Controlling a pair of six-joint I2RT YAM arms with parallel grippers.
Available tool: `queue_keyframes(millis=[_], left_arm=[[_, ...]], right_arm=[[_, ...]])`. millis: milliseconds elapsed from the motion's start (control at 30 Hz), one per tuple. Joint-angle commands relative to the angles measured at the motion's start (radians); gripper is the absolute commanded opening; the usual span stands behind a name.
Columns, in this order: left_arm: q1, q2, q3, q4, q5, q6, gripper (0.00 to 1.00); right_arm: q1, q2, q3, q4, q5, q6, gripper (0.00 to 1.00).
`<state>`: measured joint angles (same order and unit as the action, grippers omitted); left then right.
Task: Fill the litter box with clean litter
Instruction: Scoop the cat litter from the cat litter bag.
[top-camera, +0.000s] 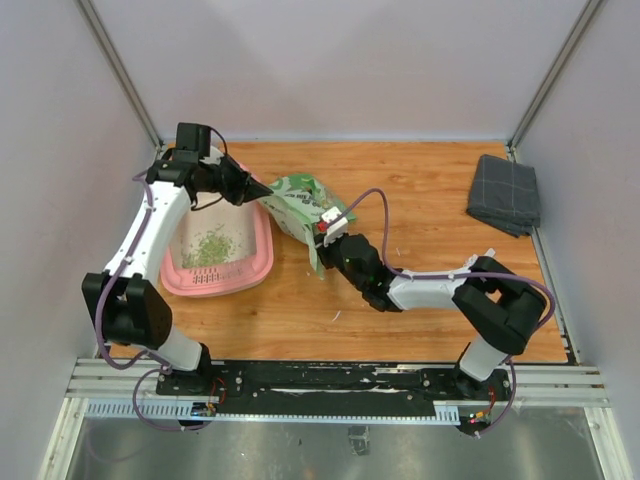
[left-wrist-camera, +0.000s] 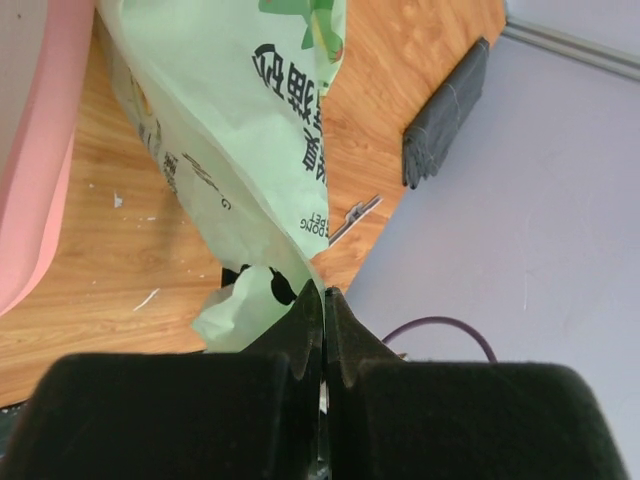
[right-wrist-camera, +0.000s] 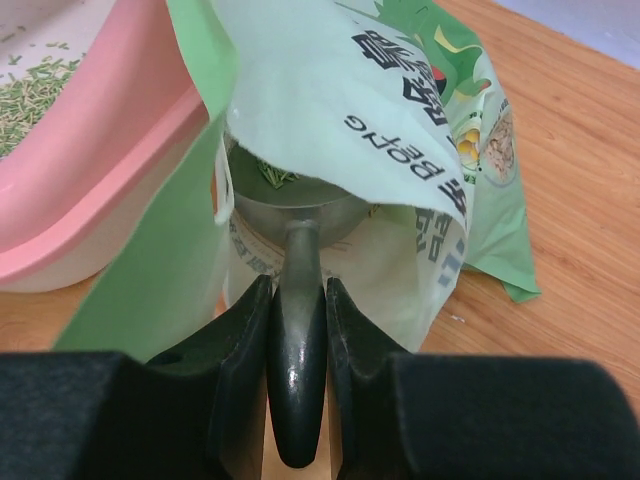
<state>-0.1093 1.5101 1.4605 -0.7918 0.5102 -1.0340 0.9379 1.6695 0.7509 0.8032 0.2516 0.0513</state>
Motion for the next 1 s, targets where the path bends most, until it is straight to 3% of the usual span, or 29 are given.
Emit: queue_keyframes(millis=[0,233,467,967], left_arm=[[-0.016,0.010,0.097,0.026,0.028,-0.018,0.00],[-0.122,0.027,0.129,0.028,0.010,-0.073,0.00],[-0.157,0.049,0.225,0.028,-0.002,-0.106,0.00],[-0.106,-0.006,0.126,0.006,0.015,-0.025,0.00]], right_arm=[[-0.021,-0.098,-0.065,0.048,-0.074,-0.008,0.01],[-0.056,-0.259,-0.137,-0.041,-0.086,0.012,0.01],[-0.121,-0.449,-0.225,-0.183,-0.110,0.020,0.01],[-0.149,-0.538,-0.253,-0.148,-0.191,-0.024,0.01]])
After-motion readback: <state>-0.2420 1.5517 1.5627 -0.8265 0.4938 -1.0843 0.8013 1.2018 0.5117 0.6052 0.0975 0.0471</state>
